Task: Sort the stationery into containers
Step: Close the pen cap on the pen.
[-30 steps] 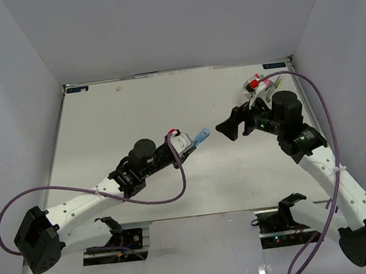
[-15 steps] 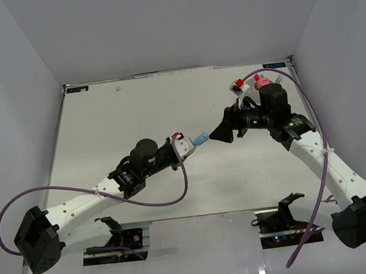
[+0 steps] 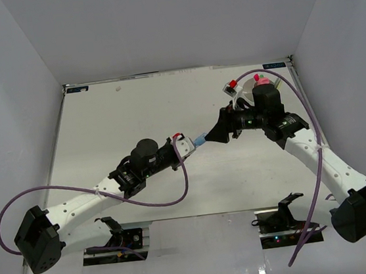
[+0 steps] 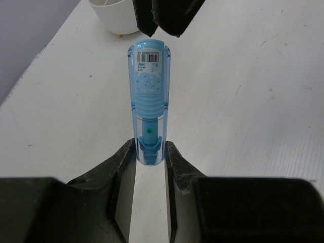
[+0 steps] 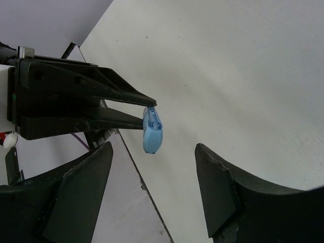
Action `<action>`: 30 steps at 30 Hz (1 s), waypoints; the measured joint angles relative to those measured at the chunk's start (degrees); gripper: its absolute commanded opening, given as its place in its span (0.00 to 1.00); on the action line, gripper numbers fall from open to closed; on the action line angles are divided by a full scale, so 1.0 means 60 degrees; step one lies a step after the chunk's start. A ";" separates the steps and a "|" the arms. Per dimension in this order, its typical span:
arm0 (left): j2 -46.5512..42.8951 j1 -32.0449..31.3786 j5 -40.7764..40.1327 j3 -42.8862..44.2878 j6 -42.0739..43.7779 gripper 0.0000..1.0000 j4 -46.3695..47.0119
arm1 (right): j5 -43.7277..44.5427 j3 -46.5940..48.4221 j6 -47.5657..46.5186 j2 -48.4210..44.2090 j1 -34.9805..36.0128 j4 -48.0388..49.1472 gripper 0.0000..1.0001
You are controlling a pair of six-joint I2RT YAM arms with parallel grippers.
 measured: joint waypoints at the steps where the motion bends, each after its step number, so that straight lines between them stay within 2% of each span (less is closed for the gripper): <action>1: 0.0007 0.0000 0.0000 0.0000 0.0007 0.30 -0.0004 | 0.0011 0.0000 0.0029 0.0036 0.0025 0.0047 0.71; 4: 0.0033 -0.0004 0.0000 0.0007 0.0029 0.30 -0.0011 | 0.0044 0.0000 0.0127 0.0135 0.0106 0.0131 0.65; 15: 0.0066 -0.0026 0.0004 0.0015 0.0058 0.30 -0.0113 | 0.0124 0.0000 0.0222 0.0517 0.0342 0.0284 0.58; 20: 0.0066 -0.0026 0.0007 0.0018 0.0058 0.30 -0.0135 | 0.0200 0.0000 0.0237 0.0579 0.0437 0.0331 0.45; 24: 0.0066 -0.0029 0.0007 0.0018 0.0058 0.30 -0.0138 | 0.0251 0.0000 0.0280 0.0641 0.0514 0.0331 0.42; 30: 0.0066 -0.0029 0.0040 0.0018 0.0055 0.30 -0.0138 | 0.0324 0.0000 0.0288 0.0688 0.0605 0.0328 0.31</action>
